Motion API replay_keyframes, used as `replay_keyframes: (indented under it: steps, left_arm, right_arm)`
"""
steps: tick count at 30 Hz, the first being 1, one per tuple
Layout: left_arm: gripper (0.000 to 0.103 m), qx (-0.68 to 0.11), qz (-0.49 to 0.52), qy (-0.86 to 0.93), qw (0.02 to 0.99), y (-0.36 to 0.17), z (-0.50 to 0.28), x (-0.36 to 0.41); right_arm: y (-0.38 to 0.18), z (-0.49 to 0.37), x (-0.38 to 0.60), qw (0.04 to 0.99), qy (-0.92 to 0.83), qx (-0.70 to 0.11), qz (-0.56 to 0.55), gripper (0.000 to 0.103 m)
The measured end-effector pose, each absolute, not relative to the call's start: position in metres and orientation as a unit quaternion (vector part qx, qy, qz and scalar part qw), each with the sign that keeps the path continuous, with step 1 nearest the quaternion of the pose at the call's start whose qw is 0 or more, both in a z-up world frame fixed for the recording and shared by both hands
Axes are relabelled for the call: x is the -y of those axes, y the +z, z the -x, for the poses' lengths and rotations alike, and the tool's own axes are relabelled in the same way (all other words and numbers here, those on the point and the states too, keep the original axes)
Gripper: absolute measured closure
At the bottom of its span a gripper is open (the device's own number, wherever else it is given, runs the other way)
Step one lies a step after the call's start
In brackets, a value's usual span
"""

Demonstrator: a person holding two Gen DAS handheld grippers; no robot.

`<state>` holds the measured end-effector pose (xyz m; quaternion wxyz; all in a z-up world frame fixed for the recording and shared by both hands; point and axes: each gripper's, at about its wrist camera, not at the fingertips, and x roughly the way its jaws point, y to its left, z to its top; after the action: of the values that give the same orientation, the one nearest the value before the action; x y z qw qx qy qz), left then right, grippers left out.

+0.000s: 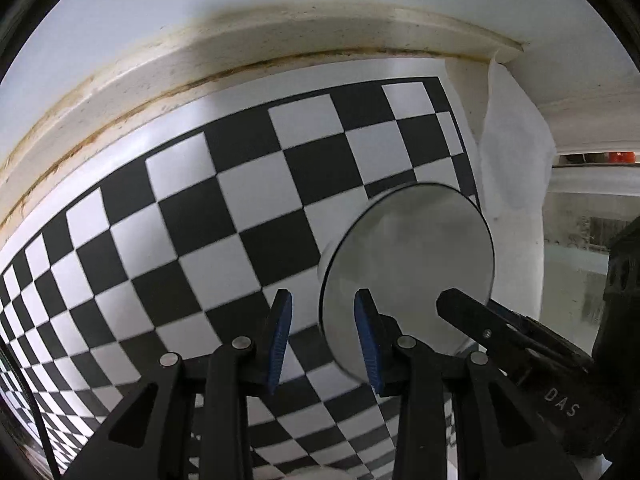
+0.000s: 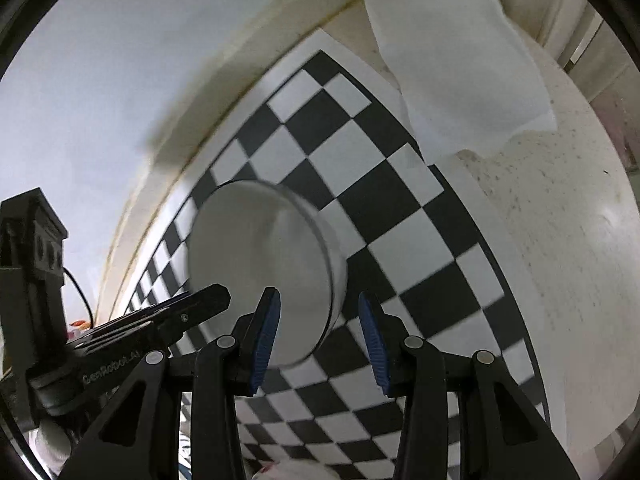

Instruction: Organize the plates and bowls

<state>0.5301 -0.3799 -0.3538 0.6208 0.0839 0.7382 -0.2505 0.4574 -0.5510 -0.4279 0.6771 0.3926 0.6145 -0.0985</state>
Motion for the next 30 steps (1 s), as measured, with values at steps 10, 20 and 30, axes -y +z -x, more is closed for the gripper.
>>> replay_keyframes:
  steps: [10,20,30]
  left_arm:
    - [0.091,-0.725,-0.108,-0.254,0.631,-0.354,-0.53,0.388]
    - [0.091,-0.699,-0.119,-0.265,0.654,-0.328,-0.511,0.385]
    - [0.091,-0.662,-0.125,-0.282,0.683,-0.268,-0.488,0.35]
  right_arm:
    - [-0.44,-0.465,0.549,0.688,-0.111,-0.616,-0.368,0.092]
    - [-0.423,-0.458,0.539,0.699,-0.109,-0.612,-0.354,0.092]
    - [-0.372,-0.433,0.519,0.725,-0.097,-0.588,-0.345,0.092]
